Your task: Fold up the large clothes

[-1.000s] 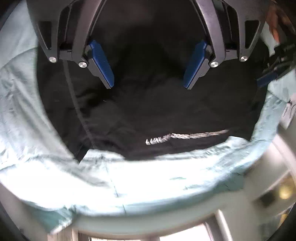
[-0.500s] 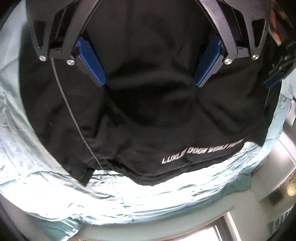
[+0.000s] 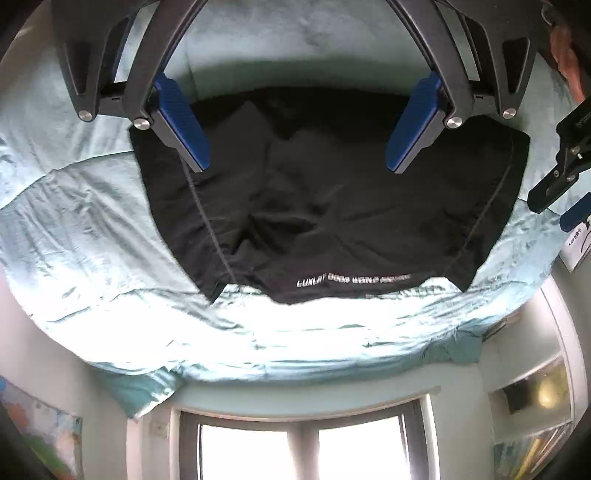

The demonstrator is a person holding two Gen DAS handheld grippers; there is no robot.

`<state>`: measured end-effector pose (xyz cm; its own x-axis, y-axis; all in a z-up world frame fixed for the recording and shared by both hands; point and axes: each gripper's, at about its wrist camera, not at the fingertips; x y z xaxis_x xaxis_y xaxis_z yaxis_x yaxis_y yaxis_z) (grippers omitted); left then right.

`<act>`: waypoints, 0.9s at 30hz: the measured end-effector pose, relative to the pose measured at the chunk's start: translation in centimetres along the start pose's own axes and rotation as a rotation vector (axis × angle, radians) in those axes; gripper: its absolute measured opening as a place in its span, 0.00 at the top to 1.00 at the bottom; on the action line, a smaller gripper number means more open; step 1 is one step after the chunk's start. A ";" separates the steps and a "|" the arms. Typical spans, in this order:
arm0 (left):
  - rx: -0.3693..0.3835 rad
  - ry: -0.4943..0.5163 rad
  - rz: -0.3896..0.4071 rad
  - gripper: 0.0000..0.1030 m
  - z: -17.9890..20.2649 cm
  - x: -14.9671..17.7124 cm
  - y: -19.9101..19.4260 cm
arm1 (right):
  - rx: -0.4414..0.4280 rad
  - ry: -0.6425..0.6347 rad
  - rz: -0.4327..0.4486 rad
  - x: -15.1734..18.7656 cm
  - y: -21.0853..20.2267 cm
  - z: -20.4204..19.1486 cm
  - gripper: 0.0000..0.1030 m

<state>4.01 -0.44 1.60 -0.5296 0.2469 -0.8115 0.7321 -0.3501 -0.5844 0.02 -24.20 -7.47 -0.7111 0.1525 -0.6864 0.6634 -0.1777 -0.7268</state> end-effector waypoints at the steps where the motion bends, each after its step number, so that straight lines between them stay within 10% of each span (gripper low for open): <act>1: 0.006 -0.003 -0.002 0.19 0.0 -0.1 -0.4 | 0.010 0.001 0.012 -0.1 -0.8 0.0 0.06; 27: -0.067 -0.097 0.100 0.19 -0.7 1.0 -6.5 | -0.007 0.021 0.044 0.1 -5.3 -1.3 0.06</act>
<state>-0.95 2.71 4.56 -0.4897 0.1240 -0.8631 0.8084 -0.3064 -0.5026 -3.27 -21.98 -3.71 -0.6759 0.1647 -0.7183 0.6960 -0.1777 -0.6957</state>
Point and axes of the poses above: each gripper's, at about its wrist camera, not at the fingertips, and y roughly the way its jaws point, z to its right, x to its underside, and after that the axes turned 10 degrees about x, right-handed
